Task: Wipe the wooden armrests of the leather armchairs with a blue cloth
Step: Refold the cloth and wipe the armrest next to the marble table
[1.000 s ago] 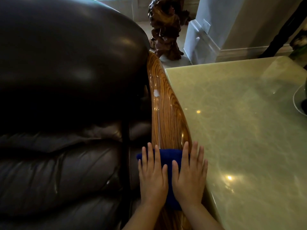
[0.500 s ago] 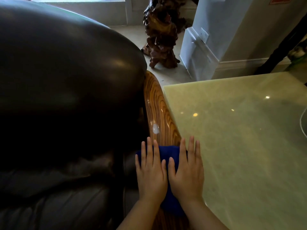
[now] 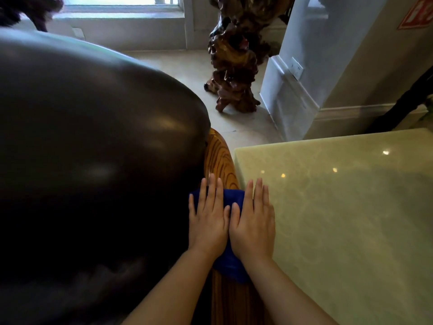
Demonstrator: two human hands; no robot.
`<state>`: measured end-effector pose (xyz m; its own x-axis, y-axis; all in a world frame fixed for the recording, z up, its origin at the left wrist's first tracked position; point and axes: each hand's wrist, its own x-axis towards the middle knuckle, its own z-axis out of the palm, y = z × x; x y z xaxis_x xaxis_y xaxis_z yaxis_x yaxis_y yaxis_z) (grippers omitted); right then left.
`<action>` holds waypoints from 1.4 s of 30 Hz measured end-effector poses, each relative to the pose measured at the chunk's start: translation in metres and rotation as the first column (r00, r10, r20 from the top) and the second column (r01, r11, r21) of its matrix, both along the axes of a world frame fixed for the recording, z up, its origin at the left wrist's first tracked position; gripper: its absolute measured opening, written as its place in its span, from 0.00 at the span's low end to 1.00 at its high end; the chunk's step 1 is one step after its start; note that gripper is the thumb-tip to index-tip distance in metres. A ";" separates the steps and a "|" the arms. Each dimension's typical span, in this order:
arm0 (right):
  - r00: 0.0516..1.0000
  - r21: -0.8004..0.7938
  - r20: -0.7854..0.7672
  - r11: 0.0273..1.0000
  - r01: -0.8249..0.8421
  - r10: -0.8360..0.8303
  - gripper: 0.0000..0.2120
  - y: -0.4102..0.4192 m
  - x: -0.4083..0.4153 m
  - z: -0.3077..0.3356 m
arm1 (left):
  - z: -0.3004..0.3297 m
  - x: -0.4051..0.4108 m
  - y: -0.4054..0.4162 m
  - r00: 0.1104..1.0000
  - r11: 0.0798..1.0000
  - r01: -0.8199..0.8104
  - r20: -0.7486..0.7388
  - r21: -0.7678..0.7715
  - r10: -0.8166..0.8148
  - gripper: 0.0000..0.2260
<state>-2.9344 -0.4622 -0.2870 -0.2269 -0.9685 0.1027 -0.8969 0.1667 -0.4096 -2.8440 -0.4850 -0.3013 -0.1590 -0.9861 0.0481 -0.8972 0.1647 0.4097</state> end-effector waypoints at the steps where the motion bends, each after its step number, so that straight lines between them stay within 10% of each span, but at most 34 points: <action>1: 1.000 -0.004 0.024 1.000 -0.001 0.002 0.27 -0.001 0.000 0.003 | 0.004 0.001 0.002 1.000 1.000 -0.002 -0.031 0.000 0.003 0.27; 5: 0.997 -0.129 0.059 0.991 -0.036 0.044 0.25 0.016 -0.008 0.014 | 0.009 0.016 0.038 0.974 0.993 -0.096 -0.212 -0.072 0.079 0.26; 17: 0.976 0.067 0.084 0.976 -0.205 0.199 0.24 0.012 -0.010 -0.004 | -0.001 0.036 0.017 0.955 0.951 0.295 -0.031 0.092 -0.294 0.28; 42: 0.939 0.276 0.218 0.907 -0.320 0.265 0.30 -0.055 -0.036 0.038 | 0.055 0.011 -0.057 0.972 0.950 0.201 0.076 0.239 -0.225 0.29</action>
